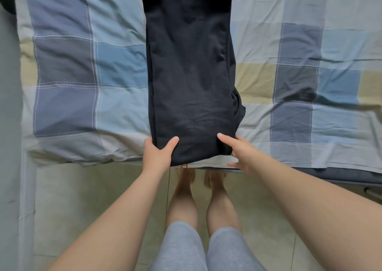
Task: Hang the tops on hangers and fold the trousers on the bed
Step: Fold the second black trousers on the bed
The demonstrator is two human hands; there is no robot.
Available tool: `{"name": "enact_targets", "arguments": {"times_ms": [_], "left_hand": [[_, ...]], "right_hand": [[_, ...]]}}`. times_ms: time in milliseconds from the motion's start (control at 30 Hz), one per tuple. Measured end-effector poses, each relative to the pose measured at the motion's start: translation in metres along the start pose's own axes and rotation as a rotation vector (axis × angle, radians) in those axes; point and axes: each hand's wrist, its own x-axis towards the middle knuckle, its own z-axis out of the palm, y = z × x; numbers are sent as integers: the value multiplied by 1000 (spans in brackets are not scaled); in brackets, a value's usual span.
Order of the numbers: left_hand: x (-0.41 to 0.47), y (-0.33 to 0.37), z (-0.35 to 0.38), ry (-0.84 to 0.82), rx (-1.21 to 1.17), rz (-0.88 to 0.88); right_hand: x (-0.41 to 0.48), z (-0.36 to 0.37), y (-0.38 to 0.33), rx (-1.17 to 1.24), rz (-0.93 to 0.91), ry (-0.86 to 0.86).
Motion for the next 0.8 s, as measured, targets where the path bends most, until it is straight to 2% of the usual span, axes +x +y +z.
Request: {"name": "enact_targets", "arguments": {"times_ms": [133, 267, 533, 800], "left_hand": [[6, -1, -12, -136, -36, -28], [4, 6, -26, -263, -166, -140], [-44, 26, -47, -264, -118, -241], [-115, 3, -89, -284, -82, -370]], "right_hand": [[-6, -4, 3, -21, 29, 37], [-23, -12, 2, -28, 39, 6], [-86, -3, 7, 133, 5, 36], [-170, 9, 42, 120, 62, 66]]}}
